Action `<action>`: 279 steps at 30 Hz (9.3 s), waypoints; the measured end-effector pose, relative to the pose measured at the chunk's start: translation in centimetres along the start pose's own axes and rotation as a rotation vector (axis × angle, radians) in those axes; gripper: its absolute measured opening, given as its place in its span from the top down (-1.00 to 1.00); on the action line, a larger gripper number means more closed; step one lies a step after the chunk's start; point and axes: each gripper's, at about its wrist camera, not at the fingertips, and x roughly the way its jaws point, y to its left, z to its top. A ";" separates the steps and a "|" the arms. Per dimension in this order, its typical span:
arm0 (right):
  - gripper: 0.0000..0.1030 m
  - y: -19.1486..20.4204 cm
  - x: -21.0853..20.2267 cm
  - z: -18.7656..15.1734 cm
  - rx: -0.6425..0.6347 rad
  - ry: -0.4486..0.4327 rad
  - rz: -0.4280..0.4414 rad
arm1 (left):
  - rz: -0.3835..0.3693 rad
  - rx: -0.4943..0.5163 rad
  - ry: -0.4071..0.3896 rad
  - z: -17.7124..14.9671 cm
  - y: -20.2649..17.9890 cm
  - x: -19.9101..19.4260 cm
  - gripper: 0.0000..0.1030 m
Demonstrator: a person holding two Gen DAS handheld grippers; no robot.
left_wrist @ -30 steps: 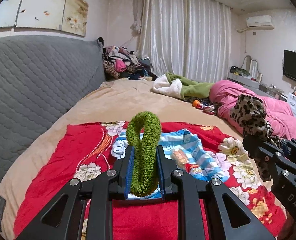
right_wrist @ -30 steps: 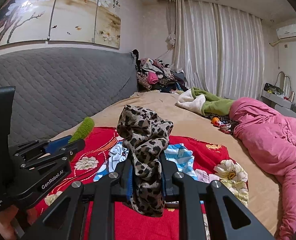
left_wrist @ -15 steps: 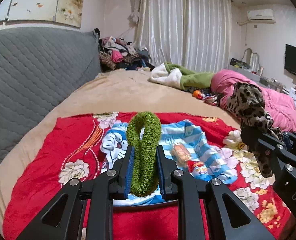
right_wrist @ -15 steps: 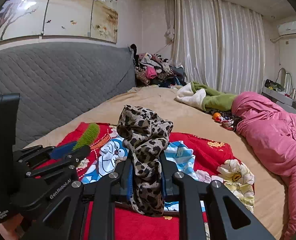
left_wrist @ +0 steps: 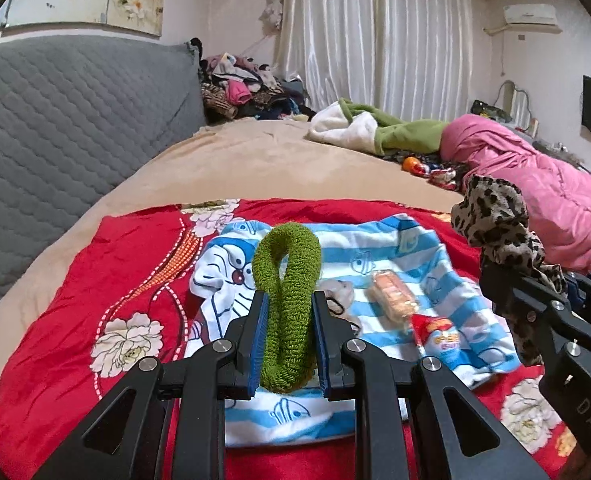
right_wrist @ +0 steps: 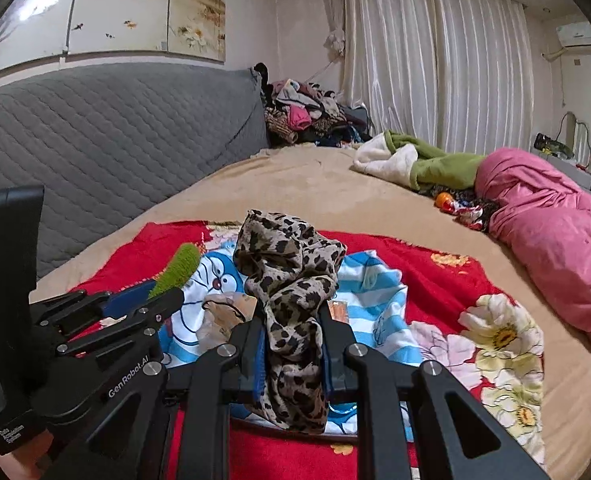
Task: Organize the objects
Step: 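Carry the hair tie and leopard scrunchie over the Doraemon tray with both tools, then lower hair tie into the tray and open left tool while right tool releases the scrunchie, then withdraw both open tools back from the tray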
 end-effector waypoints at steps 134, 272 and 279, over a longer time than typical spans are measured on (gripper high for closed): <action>-0.64 -0.5 9.5 -5.6 -0.024 0.199 -0.049 | -0.004 -0.040 0.164 -4.1 3.3 8.6 -0.64; -0.98 3.8 -24.1 -7.3 -0.011 -0.140 -0.126 | 0.041 -0.039 -0.175 -9.8 6.0 -26.8 -0.98; -0.98 3.7 -23.1 -8.2 -0.018 -0.124 -0.128 | 0.062 -0.037 -0.154 -10.9 6.4 -25.2 -0.98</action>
